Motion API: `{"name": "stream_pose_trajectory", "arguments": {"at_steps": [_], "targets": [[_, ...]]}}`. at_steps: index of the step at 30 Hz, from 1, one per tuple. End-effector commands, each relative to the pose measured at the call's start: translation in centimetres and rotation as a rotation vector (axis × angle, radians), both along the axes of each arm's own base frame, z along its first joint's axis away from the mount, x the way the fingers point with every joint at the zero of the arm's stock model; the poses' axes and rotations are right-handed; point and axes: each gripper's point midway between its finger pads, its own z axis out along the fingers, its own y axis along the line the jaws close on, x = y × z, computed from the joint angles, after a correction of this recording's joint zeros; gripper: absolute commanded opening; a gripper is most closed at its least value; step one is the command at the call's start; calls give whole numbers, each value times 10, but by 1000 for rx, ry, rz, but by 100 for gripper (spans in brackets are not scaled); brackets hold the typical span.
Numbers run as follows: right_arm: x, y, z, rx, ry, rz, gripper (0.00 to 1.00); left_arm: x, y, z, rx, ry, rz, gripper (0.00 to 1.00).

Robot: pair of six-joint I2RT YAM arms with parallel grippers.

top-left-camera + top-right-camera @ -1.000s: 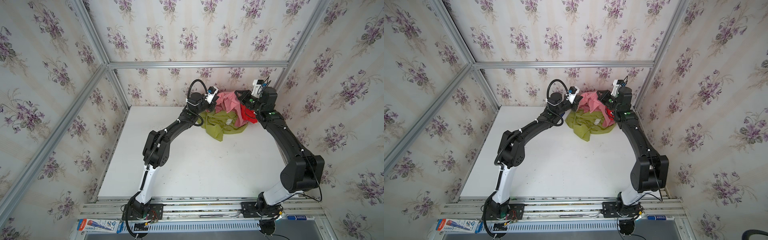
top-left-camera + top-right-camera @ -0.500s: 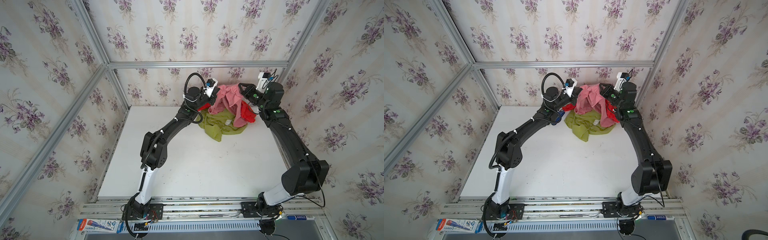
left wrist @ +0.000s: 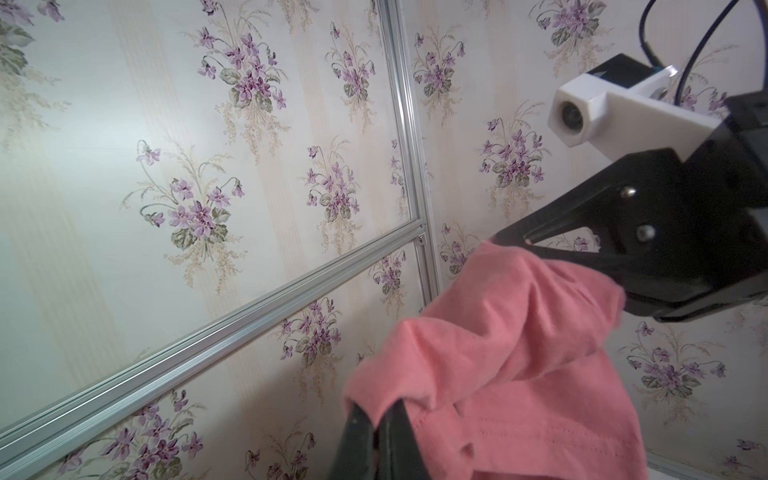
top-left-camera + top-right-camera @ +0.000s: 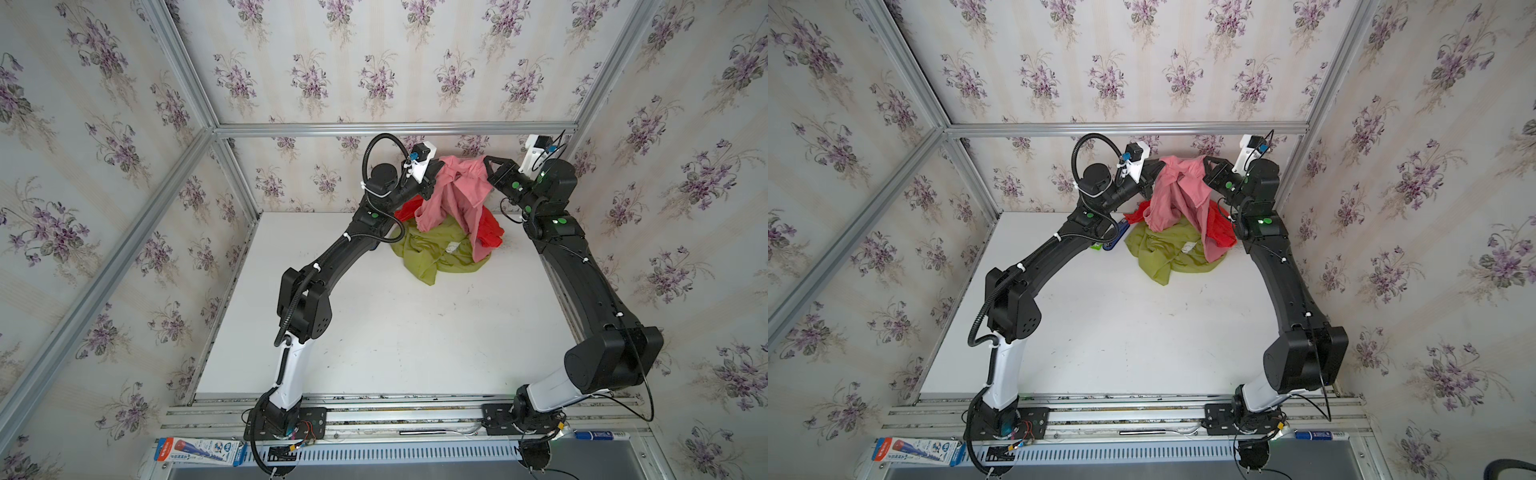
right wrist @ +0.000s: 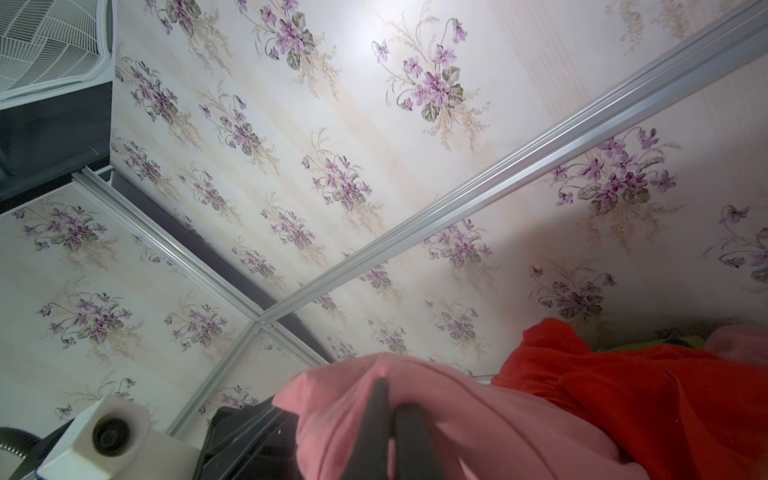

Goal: Pick out a specific cloth from the pile
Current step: 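Raise the pink cloth with both grippers, spreading it above the pile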

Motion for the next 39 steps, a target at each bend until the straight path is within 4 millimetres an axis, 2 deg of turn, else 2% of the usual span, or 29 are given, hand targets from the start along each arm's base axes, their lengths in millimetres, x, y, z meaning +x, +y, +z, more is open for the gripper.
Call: {"name": "stream_pose_trajectory", "arguments": {"at_steps": [1,16,24,39], "targets": [[-7,-4,33,-6,-105,-23,0,-17,6,39,-68,-104,-17,0],[-23,-14,57,-61,-195,-84,0,-47,5,80,-144,-157,-70,0],[-31,-20,67,-86,-215,-122,0,-60,1,92,-157,-181,-88,0],[-44,-21,86,-127,-283,-132,0,-77,8,116,-206,-191,-114,0]]}}
